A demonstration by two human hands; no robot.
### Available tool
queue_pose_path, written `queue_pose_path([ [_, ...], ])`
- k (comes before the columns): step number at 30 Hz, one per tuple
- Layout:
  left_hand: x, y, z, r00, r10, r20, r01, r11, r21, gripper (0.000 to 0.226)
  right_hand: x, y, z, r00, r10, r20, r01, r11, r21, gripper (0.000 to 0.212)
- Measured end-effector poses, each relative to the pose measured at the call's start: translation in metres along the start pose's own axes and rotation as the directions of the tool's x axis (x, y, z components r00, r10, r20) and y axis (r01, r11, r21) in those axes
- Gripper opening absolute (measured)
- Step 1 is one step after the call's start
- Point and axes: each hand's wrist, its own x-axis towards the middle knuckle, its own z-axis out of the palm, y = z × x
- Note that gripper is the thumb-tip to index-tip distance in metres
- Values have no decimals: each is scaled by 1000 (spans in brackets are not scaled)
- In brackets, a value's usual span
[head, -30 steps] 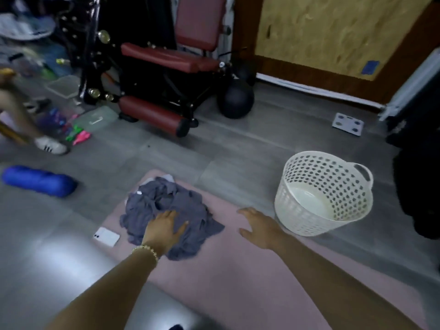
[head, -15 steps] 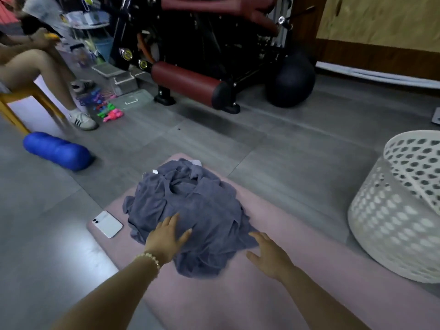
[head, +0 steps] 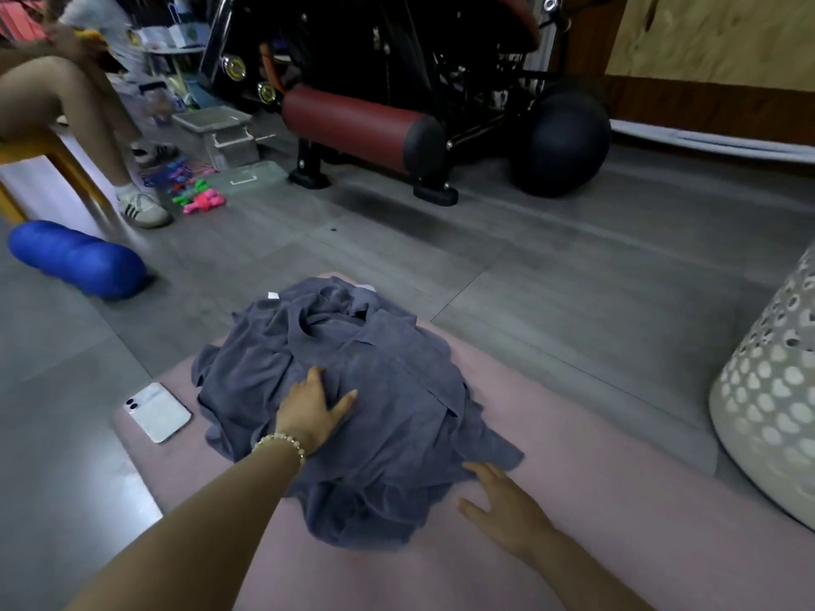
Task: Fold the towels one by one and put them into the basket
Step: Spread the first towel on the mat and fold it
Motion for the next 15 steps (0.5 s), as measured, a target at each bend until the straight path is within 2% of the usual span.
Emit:
queue_pose_path([
  [2,3,7,3,1000,-1,22,4,988,-154,57,4,-3,1,999,-15,-31,19,992,125,111],
  [3,3,13,4,999,-14,32,22,972,-233,53,6,-6,-1,998,-1,-59,14,977,212,102],
  [5,3,24,2,999,-12,42,27,923,-383,54,5,-19,-9,994,52,-99,-8,916,400,70],
  [7,-3,43,-4,993,68,92,-15,874,-486,45,5,-30,-24,985,94,-143,-2,843,538,54],
  [9,-14,70,-16,964,212,162,-102,854,-511,32,-3,-43,-46,971,129,-202,28,774,632,49],
  [12,-38,119,-43,891,384,241,-212,822,-528,27,-31,-63,-85,960,97,-262,107,740,664,49],
  [15,-63,164,-70,795,495,351,-268,805,-529,24,-75,-84,-126,963,-7,-271,172,789,590,51],
])
